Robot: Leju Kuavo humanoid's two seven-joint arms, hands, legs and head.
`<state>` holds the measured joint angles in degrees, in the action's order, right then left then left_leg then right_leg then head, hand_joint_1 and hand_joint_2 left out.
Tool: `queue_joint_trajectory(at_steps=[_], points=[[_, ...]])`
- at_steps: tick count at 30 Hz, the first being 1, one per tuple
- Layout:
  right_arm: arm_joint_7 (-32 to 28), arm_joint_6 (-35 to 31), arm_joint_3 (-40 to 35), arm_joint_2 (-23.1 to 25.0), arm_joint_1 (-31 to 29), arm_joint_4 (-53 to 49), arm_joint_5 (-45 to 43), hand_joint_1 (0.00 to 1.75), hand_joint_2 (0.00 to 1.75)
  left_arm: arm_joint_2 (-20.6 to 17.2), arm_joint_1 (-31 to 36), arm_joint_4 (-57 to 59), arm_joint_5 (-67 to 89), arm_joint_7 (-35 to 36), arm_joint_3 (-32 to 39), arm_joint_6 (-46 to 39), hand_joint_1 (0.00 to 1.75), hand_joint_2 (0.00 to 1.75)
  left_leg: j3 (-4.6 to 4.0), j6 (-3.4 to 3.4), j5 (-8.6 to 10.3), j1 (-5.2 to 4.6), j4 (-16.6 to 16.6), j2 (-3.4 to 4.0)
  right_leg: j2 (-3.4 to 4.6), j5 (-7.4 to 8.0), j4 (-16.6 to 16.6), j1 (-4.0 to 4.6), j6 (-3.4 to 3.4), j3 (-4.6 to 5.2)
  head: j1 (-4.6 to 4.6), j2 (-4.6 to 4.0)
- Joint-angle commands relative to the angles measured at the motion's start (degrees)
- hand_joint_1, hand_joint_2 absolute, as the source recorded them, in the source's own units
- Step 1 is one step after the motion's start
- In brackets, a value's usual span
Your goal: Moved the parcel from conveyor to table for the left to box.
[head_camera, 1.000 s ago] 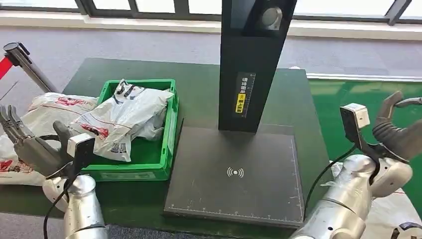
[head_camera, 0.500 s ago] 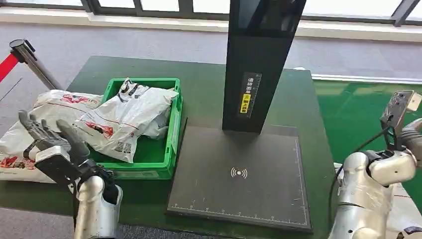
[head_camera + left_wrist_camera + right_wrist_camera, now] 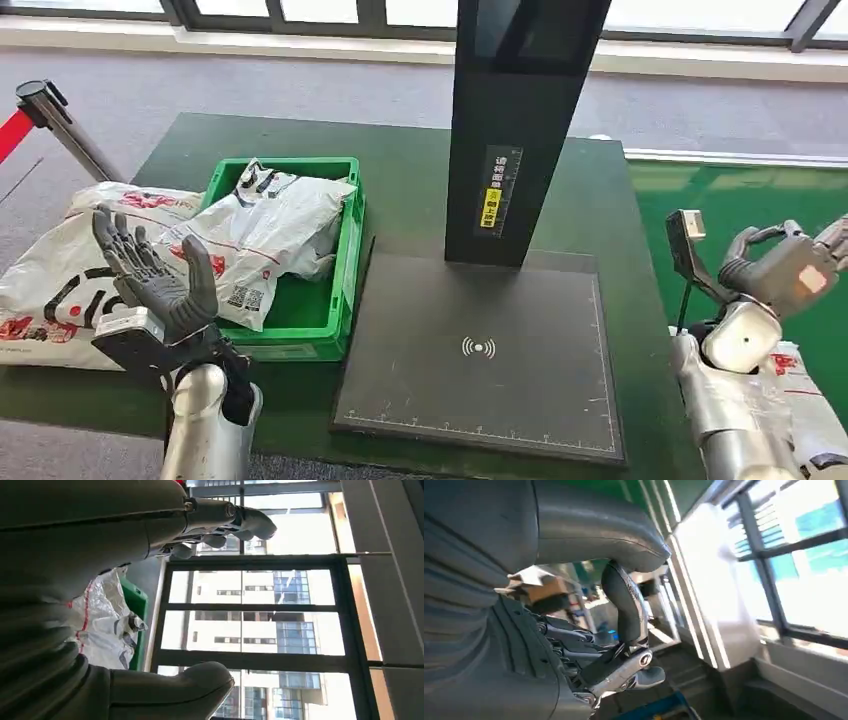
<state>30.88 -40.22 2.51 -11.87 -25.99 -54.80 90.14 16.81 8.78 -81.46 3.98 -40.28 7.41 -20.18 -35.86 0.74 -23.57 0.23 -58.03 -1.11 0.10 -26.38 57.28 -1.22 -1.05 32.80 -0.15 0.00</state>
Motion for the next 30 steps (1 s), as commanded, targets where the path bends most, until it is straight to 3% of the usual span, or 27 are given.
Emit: queue_joint_trajectory(at_steps=[1, 3, 4, 5, 6, 7, 8, 9, 10, 11, 17, 24, 27, 30], points=[[-13.1, 0.2, 13.2, 5.3, 10.5, -22.8, -0.1, 0.00, 1.75, 0.8, -0.9, 3.4, 0.5, 0.3, -0.1, 1.0, 0.00, 1.75, 0.05, 0.01, -0.03, -0.02, 0.1, -0.02, -0.05, -0.05, 0.0, -0.01, 0.04, -0.06, -0.02, 0.00], [-11.4, 0.2, 13.0, 6.7, 12.4, -21.6, -0.1, 0.00, 1.75, 0.7, -1.6, 2.8, 0.2, 0.3, -0.1, 1.1, 0.00, 1.75, 0.17, 0.01, -0.05, 0.04, 0.1, -0.09, -0.16, -0.11, -0.2, 0.06, 0.07, -0.23, -0.02, 0.00], [-6.6, 0.2, 10.1, 3.3, 12.2, -13.8, -0.1, 0.00, 1.75, 1.1, -0.1, 3.9, 0.4, 0.3, 0.1, -0.3, 0.00, 1.75, 0.28, 0.01, -0.08, 0.05, 0.2, -0.06, -0.16, -0.14, -0.2, 0.07, 0.11, -0.33, -0.02, 0.00], [-2.2, 0.2, 5.8, 1.5, 11.9, -10.8, -0.1, 0.00, 1.75, 0.4, -2.9, 1.1, -0.6, 0.3, -0.4, -0.2, 0.00, 1.75, 0.19, 0.01, -0.07, 0.04, 0.1, 0.00, -0.08, -0.12, -0.2, 0.05, 0.08, -0.22, -0.02, 0.00], [6.3, 0.2, -2.0, -1.2, 9.2, -4.1, -0.1, 0.00, 1.75, 1.0, -2.3, 1.4, -0.1, 0.3, 0.9, 0.7, 0.00, 1.75, 0.28, -0.02, -0.06, 0.08, 0.2, -0.07, -0.18, -0.11, -0.3, 0.10, 0.09, -0.39, 0.00, 0.00], [7.8, 0.2, -3.8, -1.8, 5.8, 6.2, -0.1, 0.00, 0.00, 1.2, -2.8, 1.1, -0.2, 0.3, 1.5, 0.9, 0.00, 1.75, 0.30, -0.04, -0.13, 0.07, 0.2, 0.14, 0.02, -0.12, -0.3, 0.09, 0.09, -0.35, 0.00, 0.00], [9.1, 0.2, -4.4, -1.5, 1.4, 18.0, -0.1, 0.00, 0.00, 1.2, -3.0, 1.3, -0.2, 0.3, 1.7, 1.3, 0.00, 1.75, 0.40, -0.05, -0.16, 0.06, 0.2, 0.38, 0.22, -0.06, -0.4, 0.10, 0.12, -0.39, 0.00, 0.00], [9.1, 0.2, -2.6, -0.9, -0.8, 24.5, -0.1, 0.00, 1.75, 1.2, -3.1, 1.7, 0.2, 0.3, 1.8, 1.4, 0.00, 1.75, 0.36, -0.03, -0.21, 0.09, 0.2, 0.49, 0.39, -0.02, -0.3, 0.11, 0.09, -0.35, -0.02, 0.00], [9.1, 0.2, -1.5, -1.1, -1.4, 27.0, -0.1, 0.00, 1.75, 1.2, -3.1, 1.9, 0.3, 0.3, 1.8, 1.4, 0.00, 1.75, 0.50, -0.04, -0.21, 0.10, 0.3, 0.69, 0.56, 0.06, -0.4, 0.14, 0.10, -0.44, 0.00, 0.00], [9.1, 0.8, 0.8, -1.2, -2.0, 30.2, -0.1, 0.00, 0.00, 1.3, -3.0, 2.5, 0.4, 0.3, 2.1, 1.5, 0.00, 1.75, 0.40, -0.03, -0.19, 0.08, 0.2, 0.45, 0.33, -0.01, -0.4, 0.11, 0.08, -0.44, 0.02, 0.00], [8.7, 0.7, 2.3, -1.4, -2.0, 32.4, -0.1, 0.00, 0.00, 1.3, -2.7, 2.9, 0.7, 0.3, 2.4, 1.6, 0.00, 1.75, 0.18, -0.09, -0.07, 0.00, 0.1, 0.04, -0.07, -0.09, -0.1, 0.01, 0.03, -0.25, 0.00, 0.00], [7.8, 3.7, 5.0, -0.8, -2.0, 33.2, -0.1, 0.00, 0.00, 1.4, -3.1, 3.4, 1.4, 0.3, 3.8, 1.7, 0.00, 1.75, 0.25, -0.06, -0.12, -0.02, 0.1, 0.18, 0.09, -0.10, -0.2, 0.00, 0.06, -0.27, 0.00, 0.00], [3.2, 3.9, 10.4, 0.8, -1.7, 32.6, -1.1, 0.00, 0.00, 0.8, -3.5, 4.0, 1.8, 0.3, 3.6, 1.4, 0.00, 1.75, 0.24, -0.05, -0.12, -0.02, 0.1, 0.18, 0.09, -0.10, -0.1, 0.00, 0.07, -0.23, 0.00, 0.00], [3.0, 4.9, 13.7, 1.1, -1.5, 32.5, -0.8, 0.00, 0.00, 0.5, -3.5, 5.0, 1.9, 0.3, 3.5, 1.2, 0.00, 1.75, 0.16, -0.07, -0.11, -0.01, 0.1, 0.16, 0.08, -0.11, -0.1, 0.01, 0.06, -0.17, 0.00, 0.00]])
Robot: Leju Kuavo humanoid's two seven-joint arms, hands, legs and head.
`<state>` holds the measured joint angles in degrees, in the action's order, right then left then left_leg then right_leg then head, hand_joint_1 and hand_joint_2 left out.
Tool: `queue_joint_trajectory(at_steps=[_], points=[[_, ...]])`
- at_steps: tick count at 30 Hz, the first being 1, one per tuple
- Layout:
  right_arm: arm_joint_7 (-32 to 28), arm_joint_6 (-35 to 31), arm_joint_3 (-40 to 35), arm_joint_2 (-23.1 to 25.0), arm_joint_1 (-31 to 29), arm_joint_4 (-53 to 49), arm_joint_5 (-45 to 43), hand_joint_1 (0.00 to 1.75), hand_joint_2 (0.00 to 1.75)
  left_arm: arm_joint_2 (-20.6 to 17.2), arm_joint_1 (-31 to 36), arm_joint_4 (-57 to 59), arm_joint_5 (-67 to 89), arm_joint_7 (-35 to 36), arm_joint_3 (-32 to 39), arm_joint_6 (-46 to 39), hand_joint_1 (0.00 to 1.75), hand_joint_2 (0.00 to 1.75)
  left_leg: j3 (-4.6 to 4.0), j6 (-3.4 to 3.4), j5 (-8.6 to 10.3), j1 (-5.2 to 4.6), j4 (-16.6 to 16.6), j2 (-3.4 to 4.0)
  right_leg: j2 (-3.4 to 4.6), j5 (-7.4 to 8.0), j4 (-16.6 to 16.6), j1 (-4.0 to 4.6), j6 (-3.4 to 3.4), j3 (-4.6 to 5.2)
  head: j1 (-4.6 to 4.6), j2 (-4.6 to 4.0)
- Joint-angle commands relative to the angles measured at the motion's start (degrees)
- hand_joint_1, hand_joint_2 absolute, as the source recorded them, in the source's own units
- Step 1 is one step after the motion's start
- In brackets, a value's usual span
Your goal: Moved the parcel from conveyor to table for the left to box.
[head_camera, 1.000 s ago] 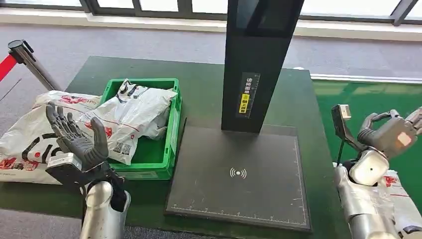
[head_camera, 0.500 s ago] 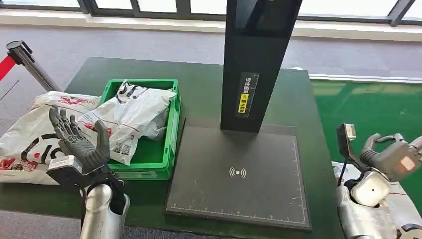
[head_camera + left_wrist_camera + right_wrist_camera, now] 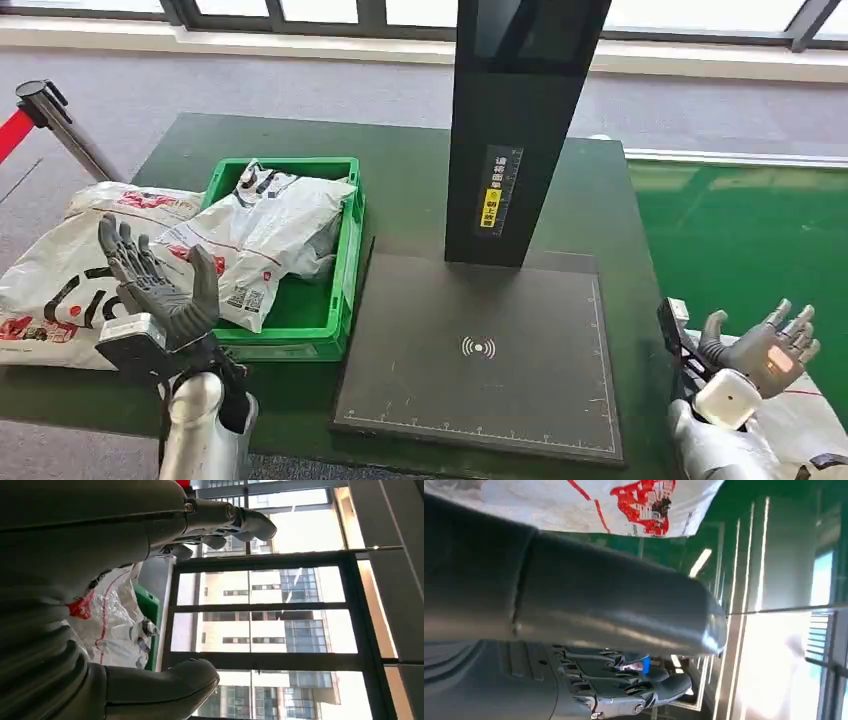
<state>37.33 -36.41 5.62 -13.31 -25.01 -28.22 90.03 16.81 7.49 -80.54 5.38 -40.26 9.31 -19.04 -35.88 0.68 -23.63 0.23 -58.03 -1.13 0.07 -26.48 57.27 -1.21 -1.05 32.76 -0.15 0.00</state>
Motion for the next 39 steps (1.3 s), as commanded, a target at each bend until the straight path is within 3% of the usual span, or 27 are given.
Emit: queue_joint_trajectory(at_steps=[1, 7, 10, 11, 20, 24, 25, 39], points=[[-2.8, 1.5, 11.2, 2.3, -2.3, 6.0, -0.2, 0.00, 0.00, 0.5, -2.0, 4.4, 0.5, 0.3, 1.6, 0.0, 0.00, 1.75, 0.31, -0.01, -0.09, -0.02, 0.2, 0.29, 0.19, 0.00, -0.2, 0.01, 0.09, -0.24, 0.00, 0.00], [-2.8, 1.5, 11.2, 2.3, -2.3, 6.0, -0.2, 0.00, 0.00, 0.5, -2.0, 4.4, 0.5, 0.3, 1.6, 0.0, 0.00, 1.75, 0.28, -0.01, -0.09, -0.02, 0.1, 0.28, 0.17, 0.00, -0.2, 0.00, 0.09, -0.23, 0.00, 0.00], [0.3, 4.4, 13.4, 1.6, -1.9, 6.7, 0.0, 0.00, 0.00, 0.2, -1.9, 5.1, 0.7, 0.3, 1.2, -0.6, 0.00, 1.75, 0.27, 0.00, -0.08, -0.02, 0.1, 0.24, 0.13, -0.01, -0.2, 0.00, 0.09, -0.23, 0.00, 0.00], [0.9, 6.9, 14.4, 1.3, -2.0, 7.4, 0.0, 0.00, 1.75, 0.0, -2.1, 5.2, 0.6, 0.3, 1.0, -0.8, 0.00, 1.75, 0.20, 0.00, -0.06, -0.03, 0.1, 0.14, 0.05, -0.02, -0.1, -0.01, 0.07, -0.17, 0.00, 0.00], [2.1, 21.6, 22.0, -0.3, -3.0, 11.0, -1.4, 0.00, 1.75, 0.4, -0.9, 7.2, 1.4, 0.3, 1.6, -0.2, 0.00, 1.75, 0.21, -0.02, -0.06, -0.02, 0.1, 0.10, 0.00, -0.04, -0.1, 0.00, 0.06, -0.20, 0.00, 0.00], [1.3, 24.4, 24.1, -0.3, -3.8, 11.2, -1.2, 0.07, 1.75, 0.5, -0.7, 7.5, 2.1, 0.3, 1.6, -0.2, 0.00, 1.75, 0.15, -0.02, -0.05, -0.04, 0.1, 0.12, 0.04, -0.02, -0.1, -0.03, 0.05, -0.12, 0.00, 0.00], [0.8, 27.7, 24.6, -0.4, -4.0, 12.0, -0.7, 1.75, 1.75, 0.5, -0.5, 8.0, 2.3, 0.3, 1.6, 0.0, 0.00, 1.75, 0.21, -0.02, -0.08, -0.03, 0.1, 0.23, 0.11, -0.01, -0.1, -0.01, 0.08, -0.16, 0.00, 0.00], [-1.1, 26.1, 27.6, 0.6, -1.8, 10.0, 0.0, 1.75, 1.75, 1.2, 0.0, 8.0, 3.5, 0.3, 3.0, 0.1, 0.00, 1.75, 0.29, -0.02, -0.06, 0.04, 0.1, 0.15, 0.00, -0.02, -0.2, 0.06, 0.10, -0.30, 0.00, 0.00]])
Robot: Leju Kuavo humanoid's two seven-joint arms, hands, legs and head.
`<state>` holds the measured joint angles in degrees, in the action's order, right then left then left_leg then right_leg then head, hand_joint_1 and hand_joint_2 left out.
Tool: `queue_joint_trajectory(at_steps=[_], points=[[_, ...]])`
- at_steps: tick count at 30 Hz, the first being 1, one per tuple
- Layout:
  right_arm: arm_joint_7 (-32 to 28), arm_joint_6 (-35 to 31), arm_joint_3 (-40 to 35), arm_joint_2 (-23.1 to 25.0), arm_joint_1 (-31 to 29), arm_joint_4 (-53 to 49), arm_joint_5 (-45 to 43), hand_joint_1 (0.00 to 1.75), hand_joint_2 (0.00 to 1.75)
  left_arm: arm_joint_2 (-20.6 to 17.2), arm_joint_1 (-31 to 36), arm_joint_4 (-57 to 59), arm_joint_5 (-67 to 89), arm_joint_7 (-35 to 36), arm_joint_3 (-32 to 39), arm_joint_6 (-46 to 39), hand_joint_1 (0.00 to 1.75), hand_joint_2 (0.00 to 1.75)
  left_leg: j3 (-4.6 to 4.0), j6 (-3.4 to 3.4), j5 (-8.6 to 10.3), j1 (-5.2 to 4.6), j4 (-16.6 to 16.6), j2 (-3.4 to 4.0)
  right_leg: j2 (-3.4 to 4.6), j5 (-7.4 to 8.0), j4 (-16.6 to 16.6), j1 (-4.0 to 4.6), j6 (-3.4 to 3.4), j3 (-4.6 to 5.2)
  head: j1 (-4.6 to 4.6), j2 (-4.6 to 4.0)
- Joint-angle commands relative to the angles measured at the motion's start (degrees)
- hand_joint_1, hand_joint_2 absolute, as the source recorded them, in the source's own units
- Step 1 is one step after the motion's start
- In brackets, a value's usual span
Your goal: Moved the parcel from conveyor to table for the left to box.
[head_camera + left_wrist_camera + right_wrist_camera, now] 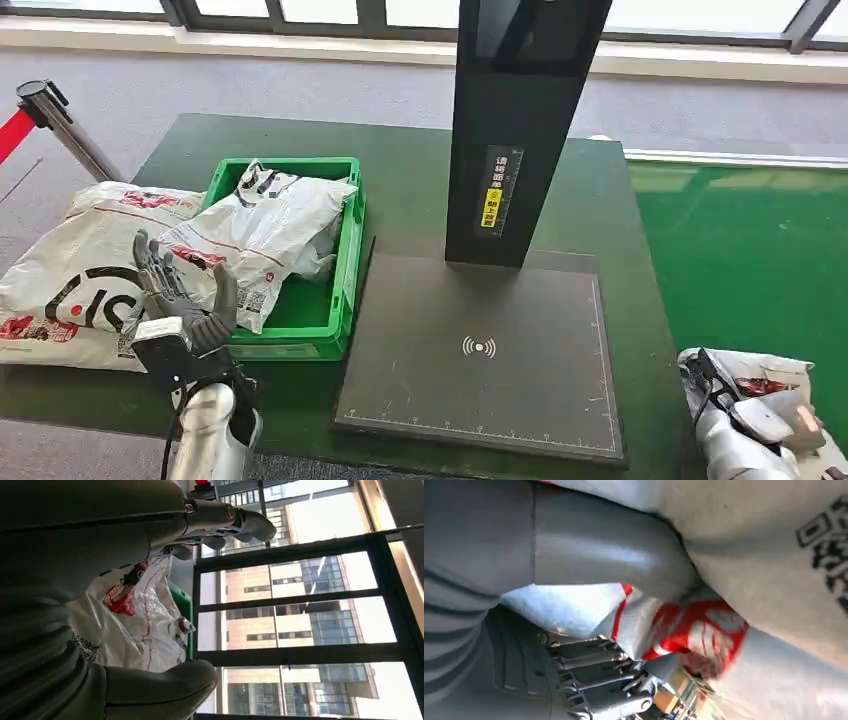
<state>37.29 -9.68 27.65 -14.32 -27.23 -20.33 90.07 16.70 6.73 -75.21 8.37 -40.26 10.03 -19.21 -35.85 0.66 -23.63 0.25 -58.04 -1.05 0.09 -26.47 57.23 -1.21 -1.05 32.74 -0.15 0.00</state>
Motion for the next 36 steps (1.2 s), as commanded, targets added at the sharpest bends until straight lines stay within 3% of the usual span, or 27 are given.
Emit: queue_joint_trajectory(at_steps=[1, 11, 14, 17, 18, 19, 22, 24, 30, 34, 36], points=[[-1.3, -1.8, 5.6, 1.8, 0.2, 1.9, -0.1, 1.75, 1.75, 1.3, 0.6, 2.6, 0.7, 0.3, 2.5, 0.3, 0.00, 1.75, 0.14, 0.00, -0.04, 0.02, 0.1, 0.05, -0.01, -0.01, -0.1, 0.04, 0.06, -0.15, 0.00, 0.00], [-2.1, -4.1, 5.5, 2.2, -0.1, 1.3, -0.1, 1.75, 1.75, 1.3, 0.7, 2.7, 0.9, 0.3, 2.5, 0.4, 0.00, 1.75, 0.25, 0.00, -0.06, 0.02, 0.1, 0.14, 0.04, -0.01, -0.2, 0.05, 0.10, -0.25, 0.00, 0.00], [-8.5, -12.8, 6.6, 3.7, -0.9, -0.8, -0.3, 1.75, 1.75, 1.3, 0.8, 2.5, 0.9, 0.3, 2.7, 0.1, 0.00, 1.75, 0.20, 0.00, -0.05, 0.01, 0.1, 0.15, 0.06, 0.00, -0.1, 0.03, 0.08, -0.19, 0.00, 0.00], [-14.8, -28.3, 3.0, 5.7, -1.0, -5.9, -0.1, 1.75, 1.75, 1.1, 0.1, 1.7, 0.9, 0.3, 2.5, -0.4, 0.00, 1.75, 0.16, 0.01, -0.06, -0.01, 0.1, 0.30, 0.22, 0.02, -0.1, 0.01, 0.08, -0.10, 0.00, 0.00], [-16.6, -30.3, 1.0, 6.8, 0.0, -11.2, -0.1, 1.75, 1.75, 1.0, -0.2, 1.4, 0.7, 0.3, 2.2, -0.7, 0.00, 1.75, 0.21, 0.01, -0.09, -0.02, 0.1, 0.42, 0.32, 0.04, -0.1, 0.01, 0.11, -0.12, 0.00, 0.00], [-19.0, -30.3, -0.5, 9.9, 3.9, -24.9, -0.1, 1.75, 1.75, 0.8, -0.5, 1.1, 0.4, 0.3, 1.5, -1.2, 0.00, 1.75, 0.12, 0.02, -0.08, -0.05, 0.1, 0.47, 0.39, 0.05, 0.0, -0.01, 0.09, 0.00, 0.00, 0.00], [-19.3, -30.3, -8.2, 11.9, 8.7, -44.1, -0.1, 1.75, 1.75, 0.5, -0.6, 0.8, -0.1, 0.3, 0.6, -2.0, 0.00, 1.75, 0.06, 0.03, -0.04, -0.06, 0.1, 0.28, 0.25, 0.03, 0.0, -0.03, 0.08, 0.05, 0.00, 0.00], [-18.3, -30.3, -12.4, 11.9, 9.5, -50.9, -0.1, 1.75, 1.75, 0.2, -0.1, 1.6, 0.0, 0.3, 0.0, -2.4, 0.00, 1.75, 0.03, 0.04, -0.04, -0.05, 0.0, 0.26, 0.23, 0.01, 0.1, -0.01, 0.08, 0.06, 0.00, 0.00], [-25.5, -30.3, -15.2, 17.3, 9.6, -63.2, -0.1, 1.75, 1.75, -0.5, 1.8, 4.0, 0.3, 0.3, -1.7, -4.5, 0.00, 1.75, 0.05, 0.06, -0.05, -0.05, 0.1, 0.37, 0.35, 0.01, 0.1, -0.01, 0.10, 0.10, 0.00, 0.00], [-33.9, -30.3, -16.5, 24.0, 10.2, -69.5, -0.3, 1.75, 1.75, -1.2, 0.6, 2.8, -0.6, 0.3, -2.2, -6.0, 0.00, 1.75, 0.16, 0.10, -0.07, -0.01, 0.1, 0.44, 0.36, -0.05, 0.1, 0.03, 0.21, 0.05, -0.02, 0.00], [-33.9, -30.3, -16.5, 24.0, 10.2, -69.5, -0.3, 1.75, 1.75, -1.2, 0.6, 2.8, -0.6, 0.3, -2.2, -6.0, 0.00, 1.75, 0.23, 0.11, -0.10, 0.00, 0.2, 0.54, 0.45, -0.05, 0.1, 0.03, 0.24, 0.03, 0.00, 0.00]])
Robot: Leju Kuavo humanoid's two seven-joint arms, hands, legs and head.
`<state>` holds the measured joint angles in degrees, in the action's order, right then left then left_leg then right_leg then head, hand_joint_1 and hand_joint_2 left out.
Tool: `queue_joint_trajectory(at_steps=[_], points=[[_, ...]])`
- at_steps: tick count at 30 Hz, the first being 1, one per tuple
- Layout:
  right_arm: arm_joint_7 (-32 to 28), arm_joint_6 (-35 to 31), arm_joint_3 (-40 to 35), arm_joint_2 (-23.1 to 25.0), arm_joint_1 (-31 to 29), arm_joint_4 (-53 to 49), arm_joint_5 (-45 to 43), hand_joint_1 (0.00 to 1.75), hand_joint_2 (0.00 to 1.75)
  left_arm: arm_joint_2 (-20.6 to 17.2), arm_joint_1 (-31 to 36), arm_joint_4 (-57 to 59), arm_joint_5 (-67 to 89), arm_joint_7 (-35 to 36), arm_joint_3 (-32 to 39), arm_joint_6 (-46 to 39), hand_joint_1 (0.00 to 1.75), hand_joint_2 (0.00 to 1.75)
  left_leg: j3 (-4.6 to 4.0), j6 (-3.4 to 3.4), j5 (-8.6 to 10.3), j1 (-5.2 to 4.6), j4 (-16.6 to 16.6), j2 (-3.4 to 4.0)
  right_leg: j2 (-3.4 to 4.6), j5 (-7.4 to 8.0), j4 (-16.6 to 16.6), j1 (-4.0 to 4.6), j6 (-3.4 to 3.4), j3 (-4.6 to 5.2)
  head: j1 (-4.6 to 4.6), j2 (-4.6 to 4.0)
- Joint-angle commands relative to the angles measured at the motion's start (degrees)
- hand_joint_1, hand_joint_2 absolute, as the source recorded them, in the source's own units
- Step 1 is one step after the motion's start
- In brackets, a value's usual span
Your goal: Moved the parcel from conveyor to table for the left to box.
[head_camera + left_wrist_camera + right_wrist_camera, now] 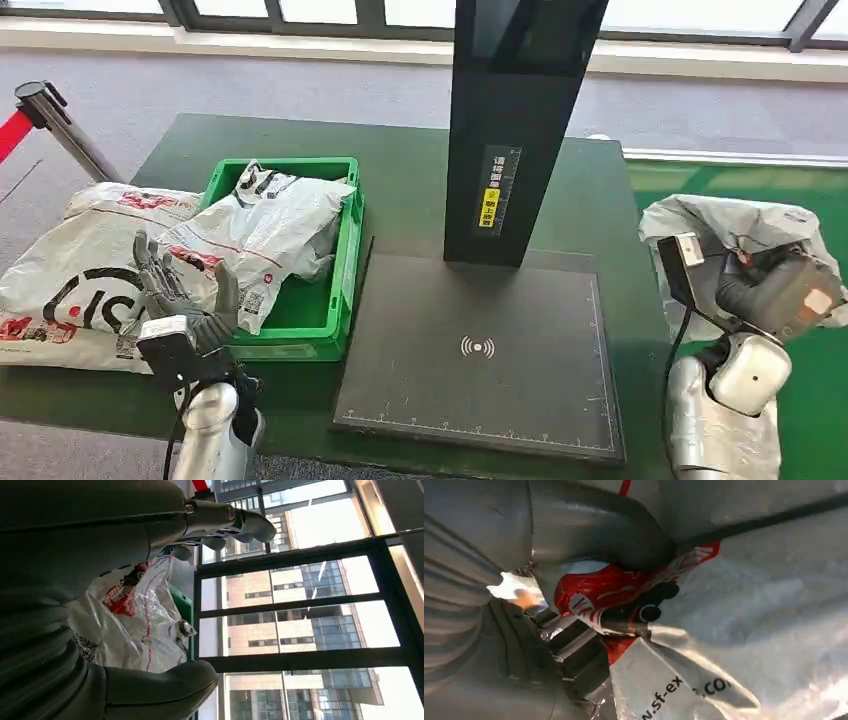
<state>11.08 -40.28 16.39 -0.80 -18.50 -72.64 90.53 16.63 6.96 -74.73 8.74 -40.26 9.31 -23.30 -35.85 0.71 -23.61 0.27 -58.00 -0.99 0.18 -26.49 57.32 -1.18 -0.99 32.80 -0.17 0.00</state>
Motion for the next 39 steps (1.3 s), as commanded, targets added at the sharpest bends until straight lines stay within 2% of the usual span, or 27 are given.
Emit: queue_joint_trajectory(at_steps=[1, 7, 12, 14, 15, 16, 17, 18, 20, 21, 22, 23, 26, 29, 32, 33, 37, 39], points=[[-7.7, 0.3, -5.3, 10.5, 1.4, -17.2, -0.8, 1.75, 1.75, -1.1, 0.4, 2.3, -1.0, 0.3, -1.4, -1.9, 0.00, 1.75, 0.18, 0.03, -0.11, -0.03, 0.1, 0.31, 0.19, -0.05, 0.0, 0.00, 0.15, -0.07, 0.04, 0.00], [-7.7, 0.3, -5.3, 10.5, 1.4, -17.2, -0.8, 1.75, 1.75, -1.1, 0.4, 2.3, -1.0, 0.3, -1.4, -1.9, 0.00, 1.75, 0.13, 0.02, -0.03, 0.00, 0.1, 0.03, -0.03, -0.04, -0.1, 0.01, 0.08, -0.14, 0.04, 0.00], [-9.2, 0.3, -5.4, 10.7, 1.6, -17.9, -1.1, 1.75, 1.75, -1.2, -0.1, 1.8, -1.1, 0.3, -1.6, -1.9, 0.00, 1.75, 0.21, 0.03, -0.06, 0.00, 0.1, 0.22, 0.13, -0.02, -0.1, 0.01, 0.12, -0.19, 0.02, 0.00], [-17.0, 0.3, -5.6, 12.7, 2.1, -17.8, -6.1, 1.75, 1.75, -1.5, -0.5, 1.6, -1.3, 0.3, -1.8, -2.0, 0.00, 1.75, 0.20, 0.04, -0.06, -0.01, 0.1, 0.18, 0.09, -0.03, -0.1, 0.01, 0.13, -0.17, 0.02, 0.00], [-26.6, 0.3, -6.0, 15.5, 3.0, -16.1, -12.5, 1.75, 1.75, -1.8, -0.9, 1.2, -1.5, 0.3, -1.7, -2.0, 0.00, 1.75, 0.17, 0.04, -0.05, -0.01, 0.1, 0.17, 0.09, -0.03, -0.1, 0.00, 0.11, -0.13, 0.02, 0.00], [-30.3, 0.3, -7.8, 15.8, 3.0, -12.6, -16.1, 1.75, 1.75, -1.9, -1.0, 1.0, -1.7, 0.3, -1.6, -1.7, 0.00, 1.75, 0.26, 0.05, -0.08, 0.00, 0.1, 0.28, 0.17, -0.03, -0.1, 0.02, 0.16, -0.20, 0.02, 0.00], [-34.4, 3.4, -12.1, 15.4, 3.1, -9.6, -24.6, 1.75, 1.75, -2.3, -1.2, 0.9, -2.0, 0.3, -1.4, -1.3, 0.00, 1.75, 0.25, 0.06, -0.08, 0.00, 0.1, 0.30, 0.22, -0.01, -0.1, 0.02, 0.13, -0.18, 0.02, 0.00], [-36.6, 8.4, -14.9, 14.5, 3.3, -9.0, -29.6, 1.75, 1.75, -2.5, -1.3, 0.9, -2.1, 0.3, -1.3, -0.7, 0.00, 1.75, 0.42, 0.08, -0.13, 0.05, 0.2, 0.55, 0.45, 0.03, -0.2, 0.07, 0.17, -0.29, 0.02, 0.00], [-38.6, 16.0, -18.5, 13.3, 3.0, -8.6, -35.3, 1.75, 1.75, -2.5, -1.1, 1.0, -2.0, 0.3, -0.7, -0.1, 0.00, 1.75, 0.32, 0.08, -0.12, 0.06, 0.1, 0.50, 0.45, 0.03, -0.1, 0.09, 0.13, -0.19, 0.00, 0.00], [-39.2, 18.4, -19.6, 13.0, 2.6, -8.2, -36.3, 1.75, 1.75, -2.5, -1.0, 1.0, -1.9, 0.3, -0.5, 0.0, 0.00, 1.75, 0.42, 0.10, -0.13, 0.05, 0.2, 0.65, 0.57, 0.05, -0.2, 0.09, 0.18, -0.21, 0.00, 0.00], [-39.8, 21.9, -20.6, 12.7, 2.0, -7.5, -38.3, 1.75, 1.75, -2.4, -1.0, 1.0, -1.8, 0.3, -0.2, 0.2, 0.00, 1.75, 0.20, 0.07, -0.07, 0.04, 0.1, 0.31, 0.28, 0.00, -0.1, 0.10, 0.10, -0.12, 0.02, 0.00], [-39.3, 23.8, -20.8, 12.3, 1.3, -6.8, -38.4, 1.75, 1.75, -2.3, -0.9, 1.0, -1.6, 0.3, -0.1, 0.2, 0.00, 1.75, 0.31, 0.10, -0.13, 0.07, 0.1, 0.50, 0.44, -0.01, -0.1, 0.13, 0.18, -0.17, 0.02, 0.00], [-38.3, 29.5, -20.5, 11.7, 0.0, -3.9, -40.2, 1.75, 1.75, -1.8, -0.8, 1.2, -0.7, 0.3, 0.5, 0.3, 0.00, 1.75, 0.21, 0.12, -0.10, 0.14, 0.1, 0.30, 0.24, -0.03, -0.1, 0.15, 0.15, -0.12, 0.00, 0.00], [-37.6, 35.1, -19.3, 10.5, -2.9, 3.6, -41.7, 1.75, 1.75, -1.5, -0.7, 1.6, -0.2, 0.3, 0.7, 0.4, 0.00, 1.75, 0.34, 0.08, -0.10, 0.13, 0.2, 0.33, 0.22, -0.02, -0.2, 0.16, 0.16, -0.29, 0.02, 0.00], [-37.7, 36.1, -18.4, 10.2, -5.1, 9.2, -41.0, 1.75, 1.75, -1.4, -0.8, 1.8, 0.1, 0.3, 0.8, 0.4, 0.00, 1.75, 0.34, 0.08, -0.09, 0.15, 0.2, 0.41, 0.30, 0.03, -0.2, 0.17, 0.15, -0.28, 0.02, 0.00], [-37.5, 36.0, -18.1, 10.3, -5.5, 10.2, -40.5, 1.75, 1.75, -1.4, -0.8, 2.0, 0.3, 0.3, 0.8, 0.4, 0.00, 1.75, 0.21, 0.10, -0.07, 0.13, 0.1, 0.22, 0.16, -0.02, -0.1, 0.14, 0.12, -0.20, 0.02, 0.00], [-36.3, 36.5, -17.8, 10.3, -5.5, 11.1, -38.7, 1.75, 1.75, -1.2, -0.7, 2.3, 0.8, 0.3, 0.7, 0.5, 0.00, 1.75, 0.20, 0.10, -0.05, 0.13, 0.1, 0.17, 0.09, -0.03, -0.1, 0.14, 0.15, -0.19, 0.02, 0.00], [-31.7, 36.7, -17.8, 10.0, -5.6, 12.3, -35.0, 1.75, 1.75, -1.2, -0.3, 2.7, 1.1, 0.3, 0.7, 0.5, 0.00, 1.75, 0.19, 0.11, -0.05, 0.14, 0.1, 0.09, 0.03, -0.05, -0.1, 0.15, 0.14, -0.21, 0.02, 0.00]])
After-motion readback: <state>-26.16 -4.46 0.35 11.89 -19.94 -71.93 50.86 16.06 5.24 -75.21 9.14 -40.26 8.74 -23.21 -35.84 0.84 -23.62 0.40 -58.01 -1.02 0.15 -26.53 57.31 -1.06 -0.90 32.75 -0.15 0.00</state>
